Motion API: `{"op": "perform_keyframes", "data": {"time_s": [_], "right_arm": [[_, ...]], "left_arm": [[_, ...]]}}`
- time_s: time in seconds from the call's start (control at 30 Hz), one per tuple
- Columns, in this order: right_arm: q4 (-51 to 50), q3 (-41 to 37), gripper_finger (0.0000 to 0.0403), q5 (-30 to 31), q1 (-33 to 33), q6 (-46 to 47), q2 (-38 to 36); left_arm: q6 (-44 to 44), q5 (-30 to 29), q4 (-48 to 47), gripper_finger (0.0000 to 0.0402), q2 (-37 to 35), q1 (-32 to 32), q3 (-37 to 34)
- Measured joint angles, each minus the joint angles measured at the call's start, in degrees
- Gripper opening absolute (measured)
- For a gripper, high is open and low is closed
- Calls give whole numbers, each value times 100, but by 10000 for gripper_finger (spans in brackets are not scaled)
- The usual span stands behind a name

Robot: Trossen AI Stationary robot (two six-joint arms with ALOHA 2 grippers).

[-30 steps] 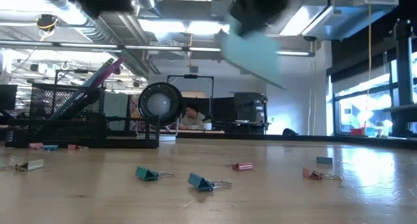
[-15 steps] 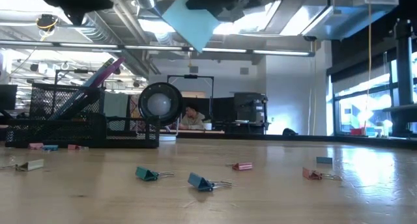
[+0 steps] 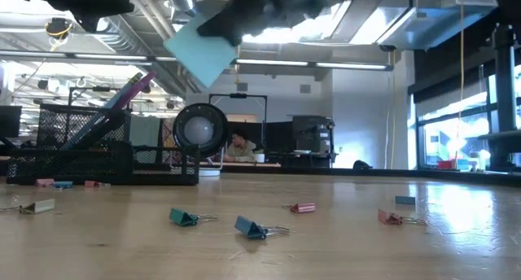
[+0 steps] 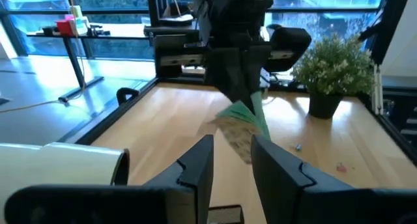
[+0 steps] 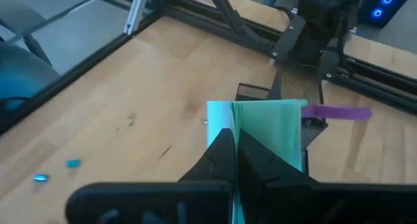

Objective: Pick and place office supplies into organizer
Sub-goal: Put the blue sticky note pad into the black desk organizer

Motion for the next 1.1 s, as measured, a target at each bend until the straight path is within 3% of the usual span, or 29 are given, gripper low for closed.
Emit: {"op": "perform_keyframes", "data": {"time_s": [0.17, 0.5, 0.77, 0.93, 1.1], "right_arm": [[-254, 835, 2, 144, 32, -457, 764], [-2134, 2713, 2, 517, 129, -783, 2154], [-2204, 2896, 2, 920, 261, -927, 2483], [-2167, 2896, 2, 1589, 347, -1130, 2485], [-2039, 2896, 2, 1610, 358, -1211, 2487]], "left_arm": [[11, -7, -242, 97, 0, 0, 0], [13, -107, -323, 97, 0, 0, 0], [-4, -102, -363, 97, 4, 0, 0], [-4, -93, -361, 97, 4, 0, 2], [-67, -89, -477, 97, 4, 0, 4]]}}
